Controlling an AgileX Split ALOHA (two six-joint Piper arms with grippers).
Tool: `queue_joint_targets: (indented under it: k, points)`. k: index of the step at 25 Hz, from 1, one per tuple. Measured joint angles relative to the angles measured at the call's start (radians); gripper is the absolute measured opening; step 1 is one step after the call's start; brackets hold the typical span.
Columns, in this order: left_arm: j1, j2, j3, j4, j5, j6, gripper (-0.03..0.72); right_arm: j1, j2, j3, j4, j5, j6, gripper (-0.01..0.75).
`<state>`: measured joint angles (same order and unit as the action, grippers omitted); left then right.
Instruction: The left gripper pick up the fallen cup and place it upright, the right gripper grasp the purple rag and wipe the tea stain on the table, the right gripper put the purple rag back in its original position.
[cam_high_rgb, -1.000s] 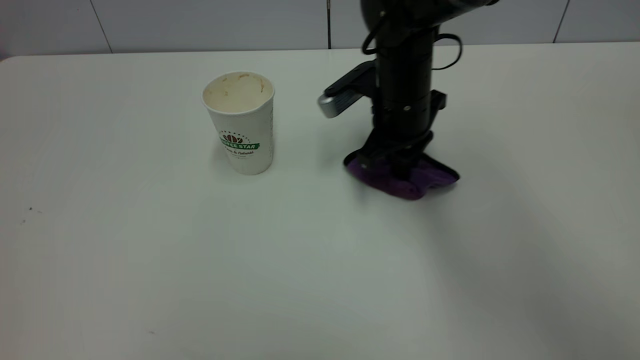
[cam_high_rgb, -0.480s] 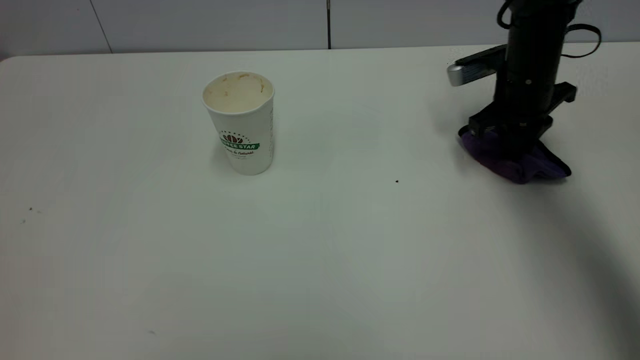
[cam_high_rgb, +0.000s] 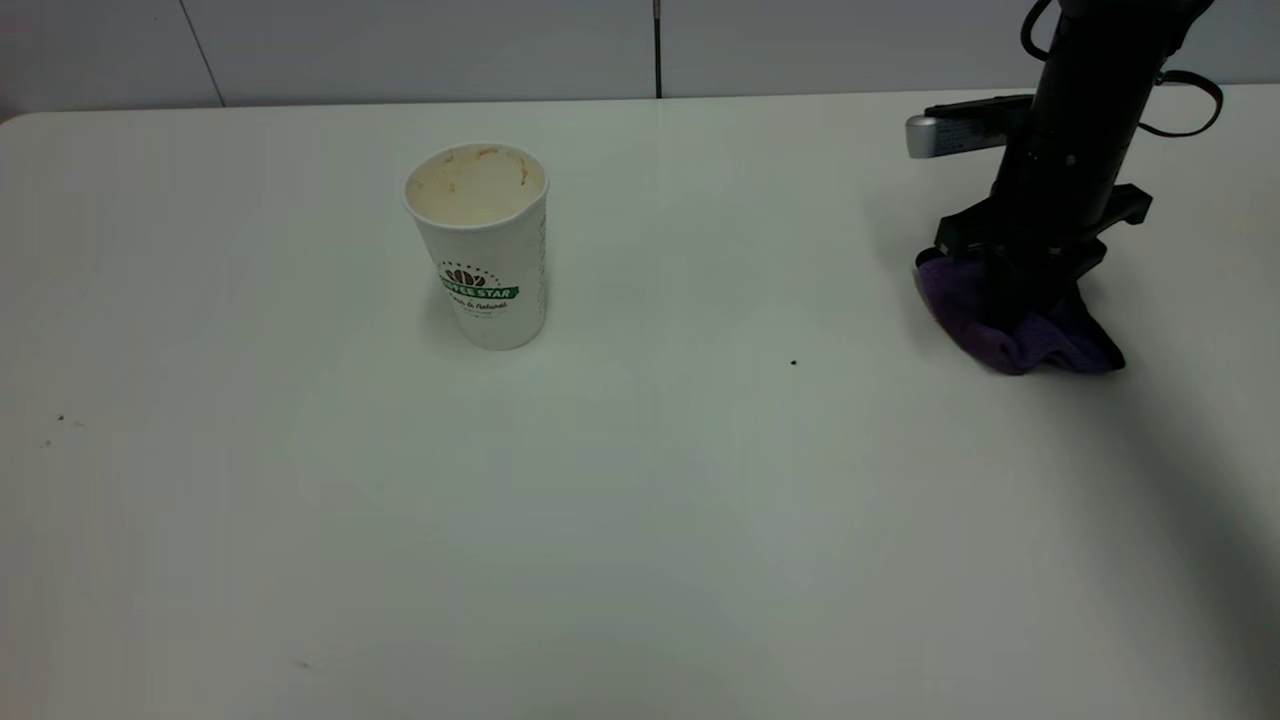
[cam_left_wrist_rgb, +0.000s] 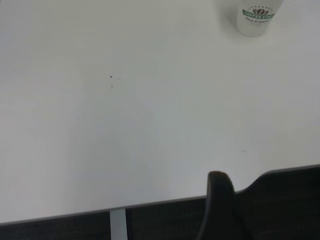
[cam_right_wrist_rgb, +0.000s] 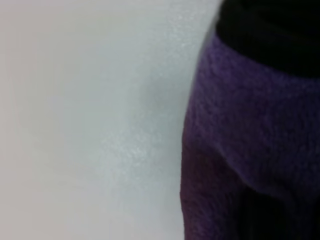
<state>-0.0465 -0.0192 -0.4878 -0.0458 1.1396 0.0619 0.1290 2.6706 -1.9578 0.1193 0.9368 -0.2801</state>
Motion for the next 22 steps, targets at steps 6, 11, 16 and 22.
queue_joint_targets:
  k: [6,11,16,22]
  points:
    - [0.000,0.000,0.000,0.000,0.000,0.000,0.513,0.007,-0.008,0.000,-0.002,0.007,-0.008,0.539]
    - [0.000,0.000,0.000,0.000,0.000,-0.001,0.513,0.006,-0.060,-0.010,-0.043,0.048,-0.010,0.605]
    - [0.000,0.000,0.000,0.000,0.000,-0.001,0.513,0.007,-0.207,-0.019,-0.020,0.128,-0.011,0.557]
    - [0.000,0.000,0.000,0.000,0.000,-0.001,0.513,0.007,-0.415,-0.019,-0.005,0.270,-0.011,0.542]
